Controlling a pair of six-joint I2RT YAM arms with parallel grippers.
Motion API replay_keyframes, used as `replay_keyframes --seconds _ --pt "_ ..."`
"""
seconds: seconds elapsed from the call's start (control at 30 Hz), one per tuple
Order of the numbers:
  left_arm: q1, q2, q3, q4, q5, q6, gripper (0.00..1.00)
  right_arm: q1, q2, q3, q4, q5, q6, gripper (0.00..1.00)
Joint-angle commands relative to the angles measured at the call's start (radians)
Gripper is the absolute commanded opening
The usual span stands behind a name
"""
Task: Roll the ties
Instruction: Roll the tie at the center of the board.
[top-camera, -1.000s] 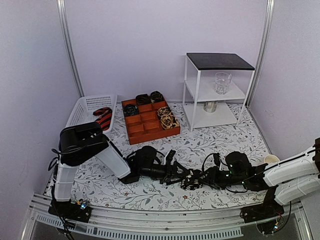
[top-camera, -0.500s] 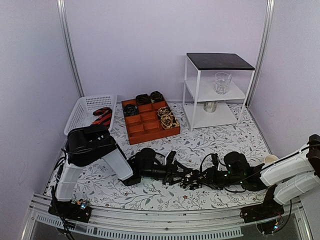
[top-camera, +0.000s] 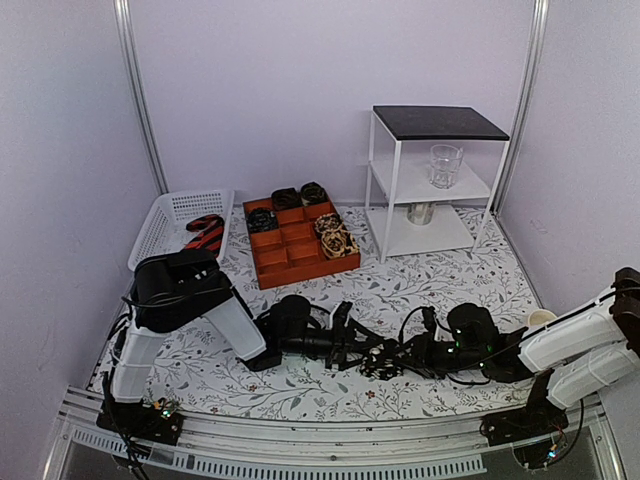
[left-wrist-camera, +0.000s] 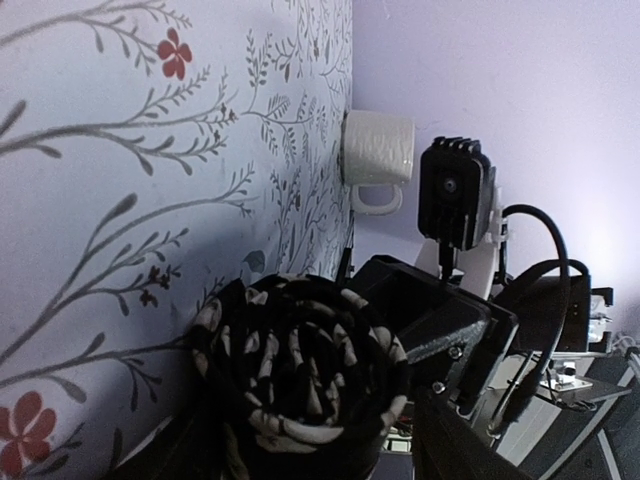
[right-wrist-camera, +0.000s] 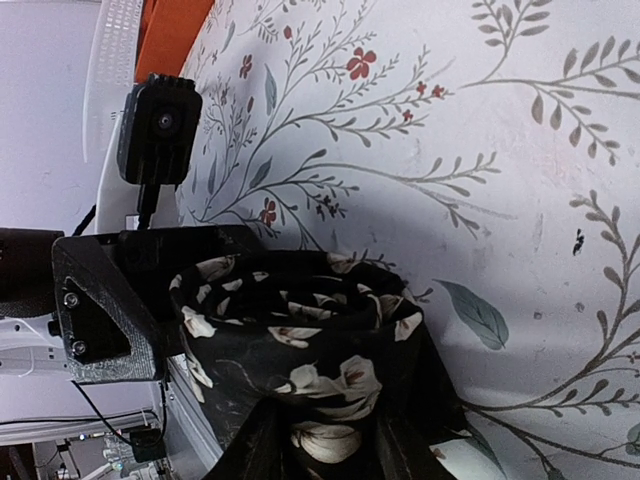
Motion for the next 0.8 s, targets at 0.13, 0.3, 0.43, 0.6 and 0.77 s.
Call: replay_keyframes --seconds 0.13,0.3,0.43,0.6,0.77 --pt "-0.037 0.026 0.014 -0.026 0.046 -0.038 0.65 0.002 0.036 -0.017 0.061 -0.003 -0.003 0.31" --pt "-0.042 0.024 0.022 -0.039 0.035 -0.017 0.46 0.001 0.030 -0.024 0.069 -0.001 -0.001 0.31" --pt "-0.038 0.008 0.027 -0.051 0.035 0.021 0.31 0.002 0.019 -0.018 0.063 -0.001 -0.016 0.32" --pt "-0.020 -0.014 0.012 -0.051 0.042 0.064 0.22 0.002 -0.069 0.045 -0.072 0.018 -0.105 0.38" --pt "0.010 -0.040 0.004 -0.081 0.068 0.148 0.22 0.001 -0.191 0.132 -0.262 0.019 -0.232 0.48"
